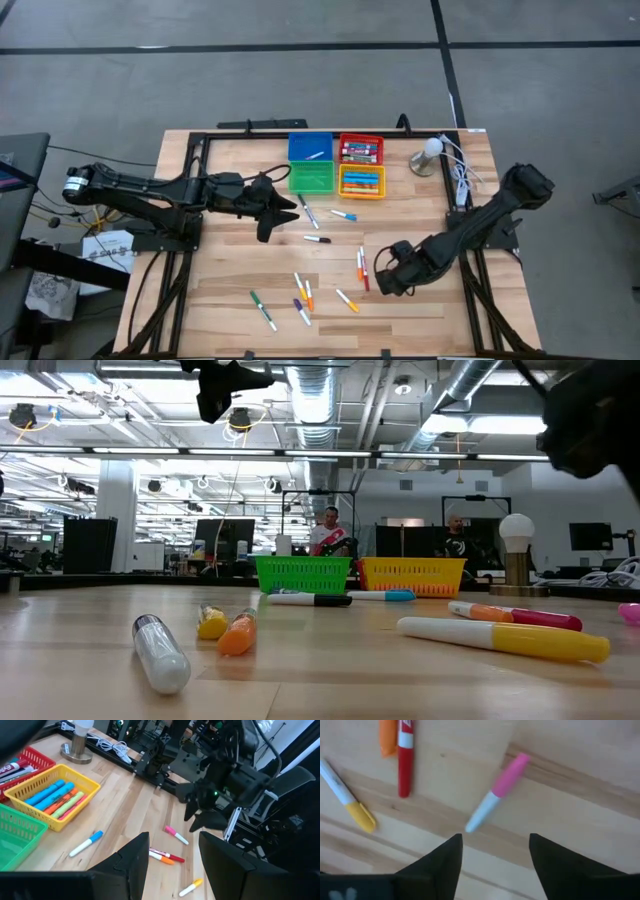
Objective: Pick & Place Markers
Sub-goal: Put the small pink highlighter pen into the blue bin
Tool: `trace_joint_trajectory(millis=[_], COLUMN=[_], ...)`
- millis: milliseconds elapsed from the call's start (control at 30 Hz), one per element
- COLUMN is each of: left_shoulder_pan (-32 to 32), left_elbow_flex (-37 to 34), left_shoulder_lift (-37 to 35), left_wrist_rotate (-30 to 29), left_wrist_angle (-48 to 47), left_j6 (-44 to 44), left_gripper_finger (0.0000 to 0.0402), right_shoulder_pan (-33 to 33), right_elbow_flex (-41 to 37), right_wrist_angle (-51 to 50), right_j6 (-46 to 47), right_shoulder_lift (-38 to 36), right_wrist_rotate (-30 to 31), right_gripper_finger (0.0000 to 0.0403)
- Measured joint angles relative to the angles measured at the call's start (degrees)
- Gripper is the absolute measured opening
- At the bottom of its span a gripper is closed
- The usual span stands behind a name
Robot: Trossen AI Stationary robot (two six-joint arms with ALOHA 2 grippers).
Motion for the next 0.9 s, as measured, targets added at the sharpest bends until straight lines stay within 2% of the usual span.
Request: trace_joint_trajectory(millis=[267,467,700,900], left_shoulder_pan=[0.0,0.0,0.0,0.0], left_elbow_flex=[0.0,0.0,0.1,0.1], left_shoulder_lift=[0.0,0.0,0.0,0.0], left_wrist_rotate=[0.0,0.0,0.0,0.0], left_wrist_angle=[0.1,0.2,0.2,0.2], left_j6=[0.0,0.0,0.8,1.5], left_gripper_finger=[0.0172,0.0172,0.0172,0.0172], right_shoulder_pan=[-2.7,-2.2,-1.5,-1.4], right_elbow_flex=[0.0,0.0,-0.1,-0.1], right_wrist_angle=[1.0,5.7,4.7,5.5], right_j6=[2.2,3.3,5.8,5.7], right_shoulder_lift=[5.1,7.5,10.1,9.6], right_wrist_rotate=[1.3,1.1,1.5,0.9], right_gripper_finger=[0.0234,0.0222,0.0208,0.0200])
